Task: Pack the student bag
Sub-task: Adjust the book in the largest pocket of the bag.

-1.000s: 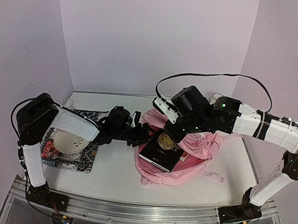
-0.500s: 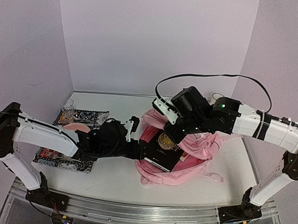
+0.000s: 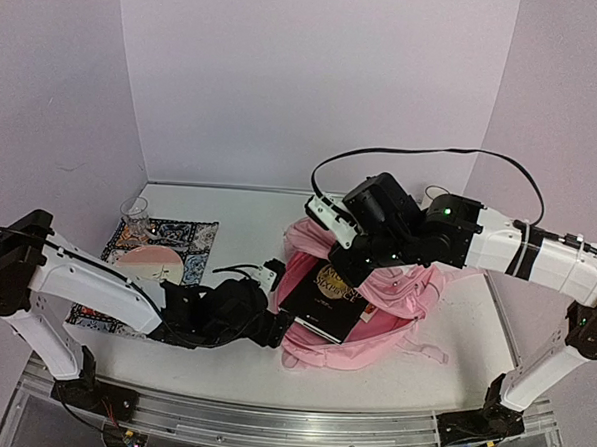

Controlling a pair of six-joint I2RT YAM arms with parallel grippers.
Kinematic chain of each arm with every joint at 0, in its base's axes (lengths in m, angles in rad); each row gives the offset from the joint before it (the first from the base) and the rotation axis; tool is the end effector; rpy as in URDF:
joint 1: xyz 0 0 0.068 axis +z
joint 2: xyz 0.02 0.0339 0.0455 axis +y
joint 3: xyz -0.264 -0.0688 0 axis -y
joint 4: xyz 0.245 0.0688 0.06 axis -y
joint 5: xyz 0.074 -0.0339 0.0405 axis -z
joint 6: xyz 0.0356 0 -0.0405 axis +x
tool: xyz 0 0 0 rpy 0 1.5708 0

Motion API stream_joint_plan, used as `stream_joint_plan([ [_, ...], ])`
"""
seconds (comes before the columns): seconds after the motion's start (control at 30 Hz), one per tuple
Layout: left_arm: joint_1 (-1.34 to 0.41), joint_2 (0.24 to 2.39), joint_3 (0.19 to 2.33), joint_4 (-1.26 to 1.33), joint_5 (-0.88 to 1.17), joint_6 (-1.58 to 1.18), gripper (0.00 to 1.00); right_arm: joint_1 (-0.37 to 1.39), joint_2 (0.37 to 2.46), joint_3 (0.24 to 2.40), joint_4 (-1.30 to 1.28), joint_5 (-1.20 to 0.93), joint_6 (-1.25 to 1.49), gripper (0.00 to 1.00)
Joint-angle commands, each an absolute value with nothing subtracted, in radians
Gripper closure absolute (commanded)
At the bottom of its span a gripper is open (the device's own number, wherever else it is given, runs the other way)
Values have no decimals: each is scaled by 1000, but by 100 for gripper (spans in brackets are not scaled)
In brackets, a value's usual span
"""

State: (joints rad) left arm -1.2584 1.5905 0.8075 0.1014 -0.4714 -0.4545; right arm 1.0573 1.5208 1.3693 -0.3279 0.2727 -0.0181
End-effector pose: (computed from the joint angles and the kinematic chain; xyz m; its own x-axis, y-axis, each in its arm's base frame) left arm 0.1147 -0.3027 0.1805 -0.4986 0.2711 -0.8233 0.5793 0.8108 -0.0838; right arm 0.1823 0.3038 0.3496 -0.2135 -0.4140 -0.8849 -0.7254 0.6738 -0.1403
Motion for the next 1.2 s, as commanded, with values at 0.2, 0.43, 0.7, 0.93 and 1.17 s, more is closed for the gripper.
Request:
stream_joint_plan([
  [0.2,-1259,1725,929,76,-579,-340,17,1078,1498,1387,-242,237,-8,100],
  [0.43,-1259,1784,1023,99,-679,-343,17,1080,1499,1386,-238,230,-8,100],
  [0.7,-1256,1899,1162,168,-781,-400,16,1090,1500,1388,-227,213,30,100],
  [0.93,-1245,1962,1251,256,-813,-478,15,1097,1502,1376,-214,211,48,100],
  [1.17,-1244,1924,1195,270,-751,-516,14,1097,1509,1355,-213,234,69,100],
])
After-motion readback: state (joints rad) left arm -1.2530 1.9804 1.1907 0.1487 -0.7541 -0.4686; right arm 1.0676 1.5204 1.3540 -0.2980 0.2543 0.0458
